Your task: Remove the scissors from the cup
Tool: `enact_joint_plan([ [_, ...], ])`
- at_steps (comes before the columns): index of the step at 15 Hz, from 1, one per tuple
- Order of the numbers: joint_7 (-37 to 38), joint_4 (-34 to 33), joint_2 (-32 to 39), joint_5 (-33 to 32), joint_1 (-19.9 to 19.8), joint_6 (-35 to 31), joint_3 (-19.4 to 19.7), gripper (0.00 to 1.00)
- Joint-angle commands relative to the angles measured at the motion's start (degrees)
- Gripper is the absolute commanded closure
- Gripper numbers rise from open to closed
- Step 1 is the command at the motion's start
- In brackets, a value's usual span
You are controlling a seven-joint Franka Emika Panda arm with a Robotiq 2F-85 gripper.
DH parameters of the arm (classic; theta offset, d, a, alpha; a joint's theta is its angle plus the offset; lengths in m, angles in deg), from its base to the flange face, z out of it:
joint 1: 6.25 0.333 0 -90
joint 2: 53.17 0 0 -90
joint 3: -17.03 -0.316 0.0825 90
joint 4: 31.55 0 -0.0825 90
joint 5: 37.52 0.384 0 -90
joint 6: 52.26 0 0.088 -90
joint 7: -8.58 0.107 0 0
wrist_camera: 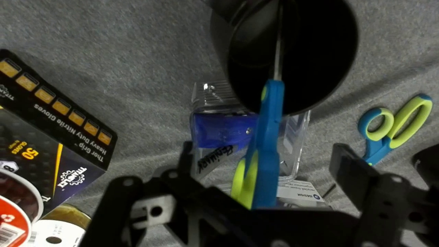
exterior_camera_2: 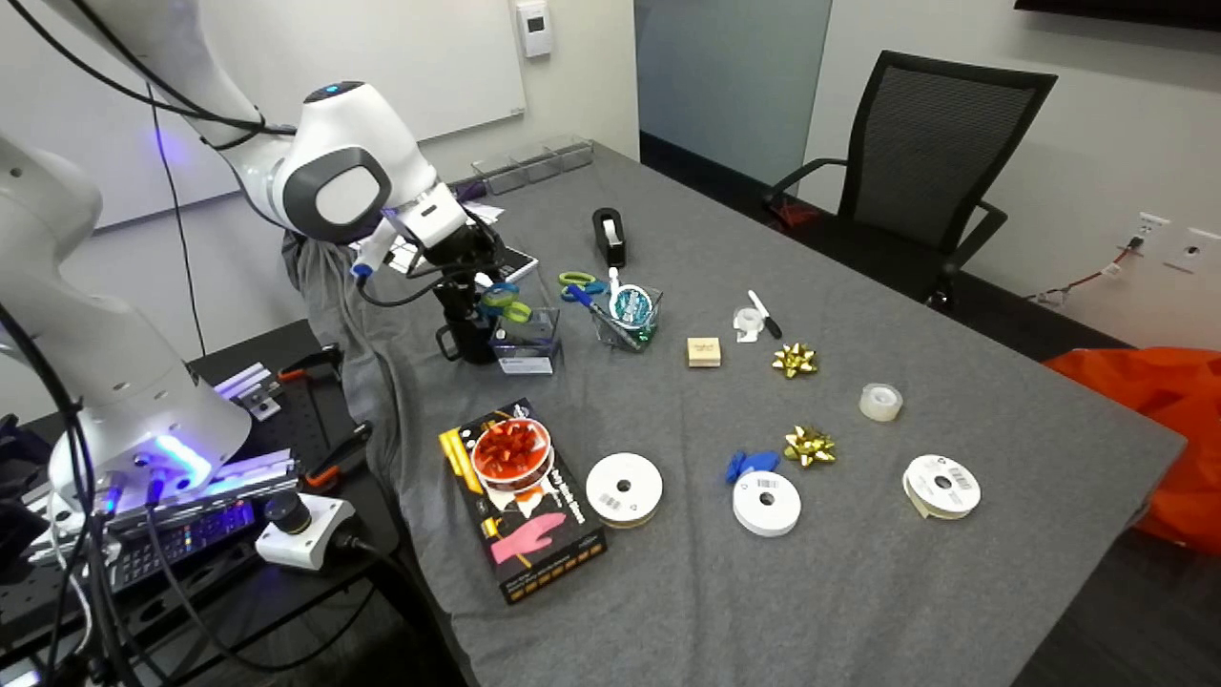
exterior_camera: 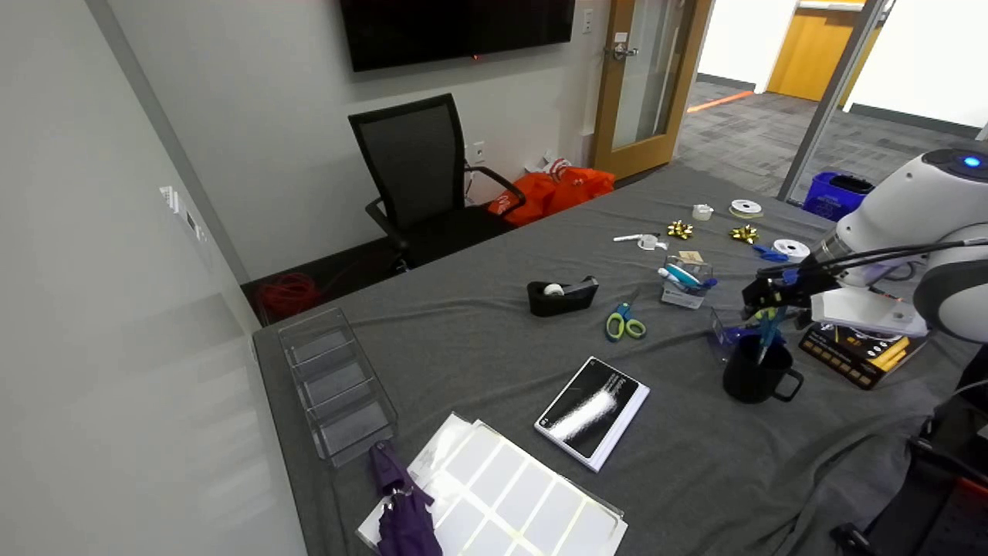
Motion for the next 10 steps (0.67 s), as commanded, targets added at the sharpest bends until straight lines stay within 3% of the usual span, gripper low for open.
enact_joint_plan([
  [1,1.33,-0.45,1.04,-2.92,0.09,-0.82,1.51,0.00],
  [10,3.78,-0.81,5.01,-3.91,0.70,-6.54,2.28,0.00],
])
